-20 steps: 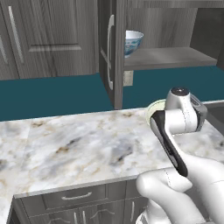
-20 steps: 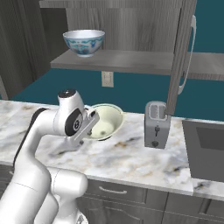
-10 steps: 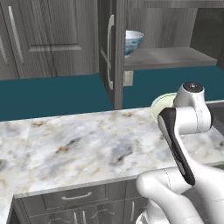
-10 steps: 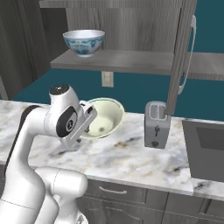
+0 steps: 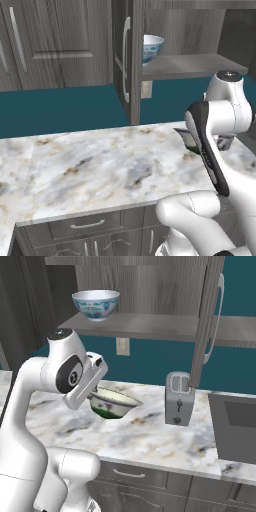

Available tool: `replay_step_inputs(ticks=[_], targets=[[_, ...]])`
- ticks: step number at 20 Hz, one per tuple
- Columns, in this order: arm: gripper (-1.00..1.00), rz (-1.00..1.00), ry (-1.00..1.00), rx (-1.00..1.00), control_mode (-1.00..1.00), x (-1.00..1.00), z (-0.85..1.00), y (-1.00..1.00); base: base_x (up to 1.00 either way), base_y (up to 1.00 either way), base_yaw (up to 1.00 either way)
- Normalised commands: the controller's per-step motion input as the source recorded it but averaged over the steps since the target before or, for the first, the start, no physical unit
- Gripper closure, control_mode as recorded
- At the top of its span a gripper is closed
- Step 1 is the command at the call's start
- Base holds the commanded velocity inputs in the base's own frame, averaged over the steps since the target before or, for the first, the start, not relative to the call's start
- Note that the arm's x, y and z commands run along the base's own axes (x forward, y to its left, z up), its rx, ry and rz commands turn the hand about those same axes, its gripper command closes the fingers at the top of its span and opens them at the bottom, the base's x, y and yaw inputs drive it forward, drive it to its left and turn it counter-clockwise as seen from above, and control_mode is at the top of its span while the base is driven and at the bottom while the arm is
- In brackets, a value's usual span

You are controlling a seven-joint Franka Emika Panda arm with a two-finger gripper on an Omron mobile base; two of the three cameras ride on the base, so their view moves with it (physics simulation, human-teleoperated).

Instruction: Open the cabinet. Pick the bowls from the counter and place them in the cabinet. Then close the cabinet.

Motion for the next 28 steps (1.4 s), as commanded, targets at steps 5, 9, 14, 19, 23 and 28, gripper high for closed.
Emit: replay_step_inputs(ticks=[5, 9, 14, 19, 23, 28], targets=[[1.0, 0.03, 0.01, -0.07, -1.0, 0.0, 0.34, 0.0, 0.0, 0.0, 0.0], [1.0, 0.05, 0.0, -0.09, -1.0, -0.09, 0.11, 0.0, 0.0, 0.0, 0.0], [1.0, 0.05, -0.05, -0.08, -1.0, -0.26, 0.35, 0.0, 0.0, 0.0, 0.0], [1.0, 0.03, -0.17, -0.05, -1.0, -0.38, 0.55, -0.02, 0.0, 0.0, 0.0], [1.0, 0.04, -0.25, 0.0, -1.0, -0.24, 0.64, -0.04, 0.0, 0.0, 0.0], [1.0, 0.05, -0.23, 0.0, -1.0, -0.15, 0.61, -0.01, 0.0, 0.0, 0.0]])
